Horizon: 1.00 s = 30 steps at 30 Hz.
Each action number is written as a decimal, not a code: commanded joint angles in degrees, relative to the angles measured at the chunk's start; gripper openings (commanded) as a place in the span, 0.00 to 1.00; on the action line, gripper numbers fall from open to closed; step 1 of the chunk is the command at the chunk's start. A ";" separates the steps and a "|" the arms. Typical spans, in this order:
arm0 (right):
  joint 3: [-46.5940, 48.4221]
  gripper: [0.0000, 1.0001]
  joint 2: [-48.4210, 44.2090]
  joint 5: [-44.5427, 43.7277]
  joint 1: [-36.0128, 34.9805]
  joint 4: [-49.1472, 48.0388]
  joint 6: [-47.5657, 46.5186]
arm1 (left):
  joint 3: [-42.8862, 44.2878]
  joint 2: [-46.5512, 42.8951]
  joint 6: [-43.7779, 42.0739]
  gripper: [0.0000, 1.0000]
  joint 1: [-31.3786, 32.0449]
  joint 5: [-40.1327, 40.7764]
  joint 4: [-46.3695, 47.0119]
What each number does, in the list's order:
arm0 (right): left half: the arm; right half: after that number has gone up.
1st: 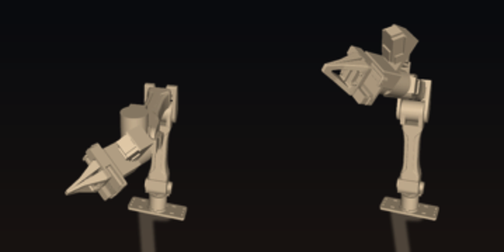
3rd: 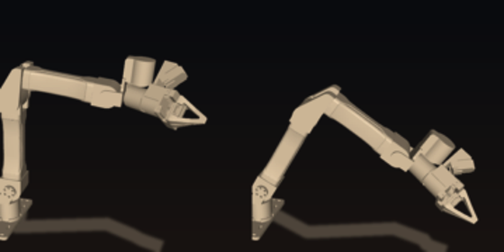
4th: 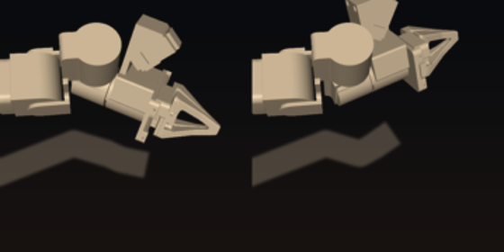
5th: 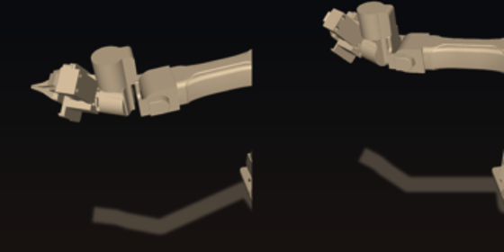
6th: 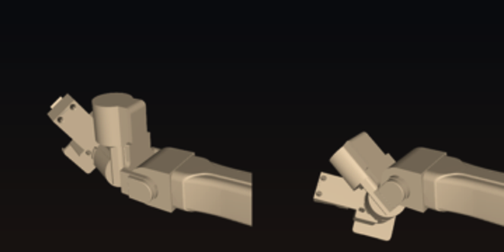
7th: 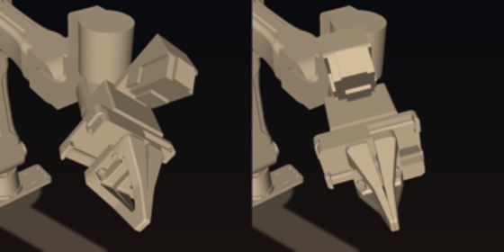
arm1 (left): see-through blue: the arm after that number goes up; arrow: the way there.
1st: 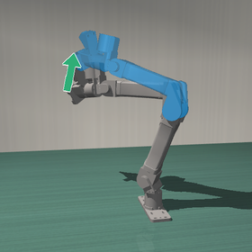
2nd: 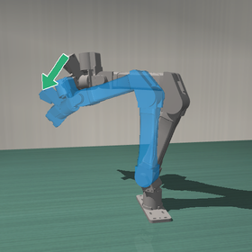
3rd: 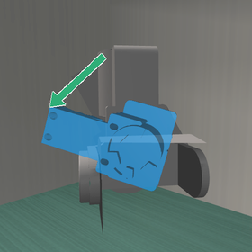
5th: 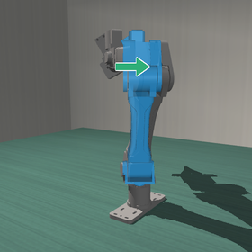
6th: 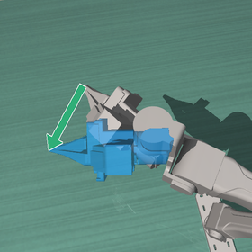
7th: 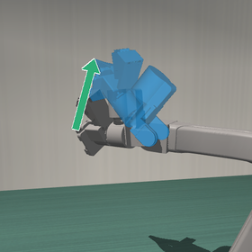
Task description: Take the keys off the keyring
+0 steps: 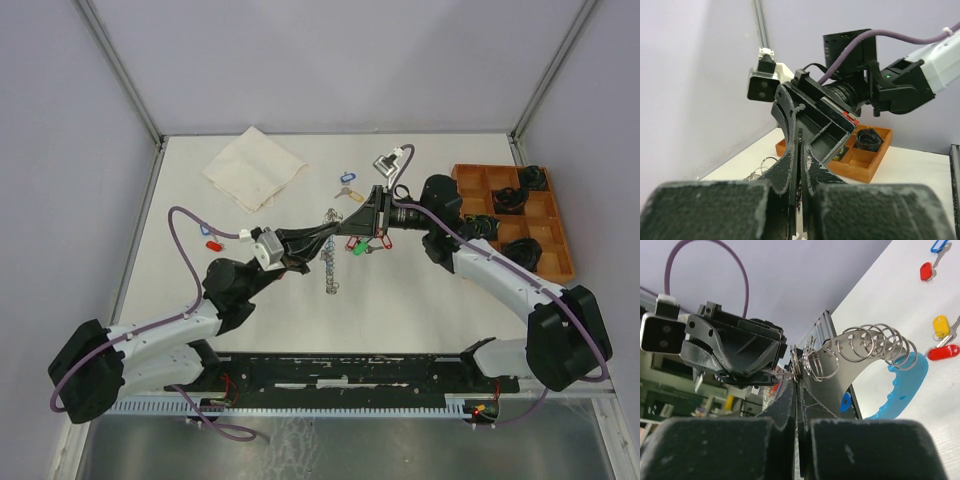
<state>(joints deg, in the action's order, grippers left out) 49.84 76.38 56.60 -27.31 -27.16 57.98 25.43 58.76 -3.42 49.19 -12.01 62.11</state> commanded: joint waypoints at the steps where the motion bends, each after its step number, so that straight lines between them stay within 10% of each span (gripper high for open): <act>1: -2.61 0.00 -2.17 -9.10 0.23 -9.99 11.84 | 1.22 1.65 1.54 0.03 -0.50 3.59 6.28; 30: -15.83 0.01 -1.65 -28.17 1.03 -17.58 23.13 | 8.07 9.24 16.86 0.03 -8.21 1.44 4.09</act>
<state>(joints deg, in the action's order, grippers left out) 34.35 75.77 32.05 -27.24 -42.54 80.79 28.80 71.05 9.93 42.17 -8.43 64.66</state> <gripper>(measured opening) 0.010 0.052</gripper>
